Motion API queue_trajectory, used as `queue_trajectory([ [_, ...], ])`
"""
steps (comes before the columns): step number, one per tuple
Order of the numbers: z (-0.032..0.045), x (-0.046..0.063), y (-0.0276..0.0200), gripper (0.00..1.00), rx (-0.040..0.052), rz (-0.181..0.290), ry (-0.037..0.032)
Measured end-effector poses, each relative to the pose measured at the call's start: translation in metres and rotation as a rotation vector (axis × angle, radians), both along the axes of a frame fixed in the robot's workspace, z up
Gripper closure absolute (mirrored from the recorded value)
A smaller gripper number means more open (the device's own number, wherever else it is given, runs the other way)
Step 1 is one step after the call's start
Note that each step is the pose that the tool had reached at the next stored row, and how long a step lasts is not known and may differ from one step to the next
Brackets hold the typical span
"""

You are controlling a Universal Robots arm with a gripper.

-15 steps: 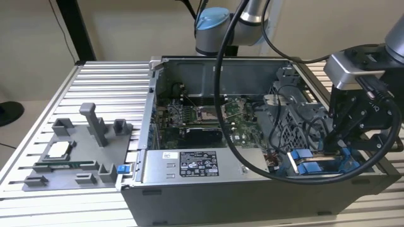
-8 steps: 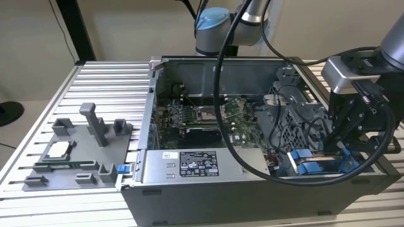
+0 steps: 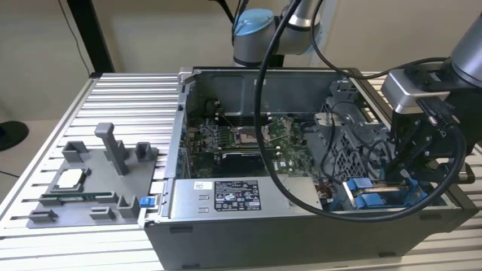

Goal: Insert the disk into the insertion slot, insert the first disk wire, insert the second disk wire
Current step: 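Insert the second disk wire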

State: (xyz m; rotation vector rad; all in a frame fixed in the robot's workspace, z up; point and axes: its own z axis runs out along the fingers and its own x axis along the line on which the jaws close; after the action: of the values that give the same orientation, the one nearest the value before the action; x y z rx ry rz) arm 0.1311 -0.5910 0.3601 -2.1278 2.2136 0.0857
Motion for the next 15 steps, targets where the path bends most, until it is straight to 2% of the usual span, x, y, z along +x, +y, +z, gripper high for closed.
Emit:
queue_trajectory([
  [15,-0.0043,0.0,0.0004,1.0,-0.0002,0.0,-0.0003],
])
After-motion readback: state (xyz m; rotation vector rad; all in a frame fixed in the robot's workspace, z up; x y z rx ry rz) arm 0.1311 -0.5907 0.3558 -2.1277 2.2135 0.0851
